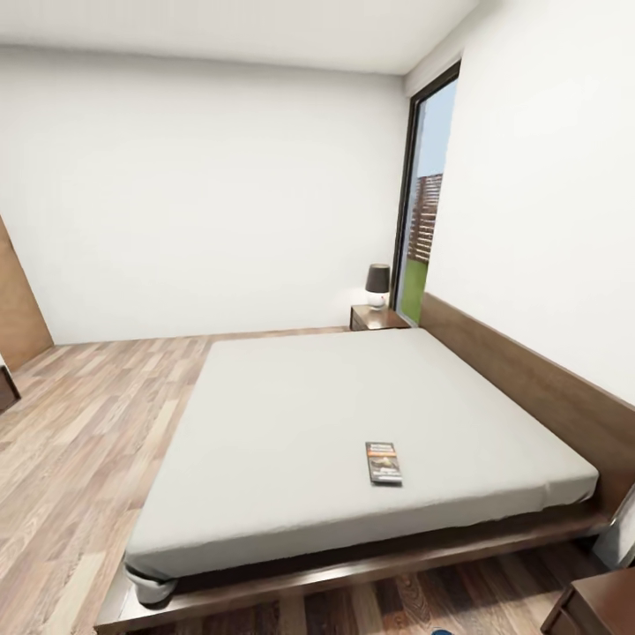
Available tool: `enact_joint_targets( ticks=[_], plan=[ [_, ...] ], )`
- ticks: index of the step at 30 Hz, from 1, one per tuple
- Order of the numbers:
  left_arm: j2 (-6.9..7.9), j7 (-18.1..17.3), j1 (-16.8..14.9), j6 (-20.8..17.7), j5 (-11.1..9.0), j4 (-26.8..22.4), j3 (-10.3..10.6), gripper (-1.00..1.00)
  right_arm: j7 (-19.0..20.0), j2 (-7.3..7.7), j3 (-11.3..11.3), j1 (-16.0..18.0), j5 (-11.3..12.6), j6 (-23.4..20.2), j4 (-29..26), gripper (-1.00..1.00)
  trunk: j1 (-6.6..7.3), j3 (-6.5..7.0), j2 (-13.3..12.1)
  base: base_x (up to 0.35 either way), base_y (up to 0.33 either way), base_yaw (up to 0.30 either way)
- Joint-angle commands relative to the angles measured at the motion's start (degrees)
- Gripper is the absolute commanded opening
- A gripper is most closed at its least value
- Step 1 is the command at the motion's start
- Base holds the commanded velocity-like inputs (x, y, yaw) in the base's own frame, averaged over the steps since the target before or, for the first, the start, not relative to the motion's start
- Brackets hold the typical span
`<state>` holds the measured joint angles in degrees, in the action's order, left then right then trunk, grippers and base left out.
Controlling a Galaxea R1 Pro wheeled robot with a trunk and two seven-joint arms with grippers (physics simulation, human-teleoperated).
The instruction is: In the bedroom, move the book from the bed onto either nightstand, and place the two sandals side by side next to the bed.
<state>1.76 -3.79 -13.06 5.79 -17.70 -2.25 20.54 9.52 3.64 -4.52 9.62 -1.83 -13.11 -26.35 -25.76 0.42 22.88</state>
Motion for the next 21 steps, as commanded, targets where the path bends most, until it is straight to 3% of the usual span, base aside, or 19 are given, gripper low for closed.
enact_joint_targets(
  ticks=[1, 21],
  plan=[
    [0.00, 0.0, 0.0, 0.2, -0.5, 0.1, 0.5, -1.00, 0.4, -0.05, -0.4, 0.0, -0.2, -0.3, -0.1, -1.00, -0.02, -0.02, 0.0, 0.000, 0.000, 0.278],
    [0.00, 0.0, 0.0, 0.2, -0.5, 0.1, 0.5, -1.00, 0.4, -0.04, -0.4, 0.0, -0.2, -0.3, -0.1, -1.00, -0.02, -0.02, 0.0, -0.056, 0.000, 0.266]
  ],
)
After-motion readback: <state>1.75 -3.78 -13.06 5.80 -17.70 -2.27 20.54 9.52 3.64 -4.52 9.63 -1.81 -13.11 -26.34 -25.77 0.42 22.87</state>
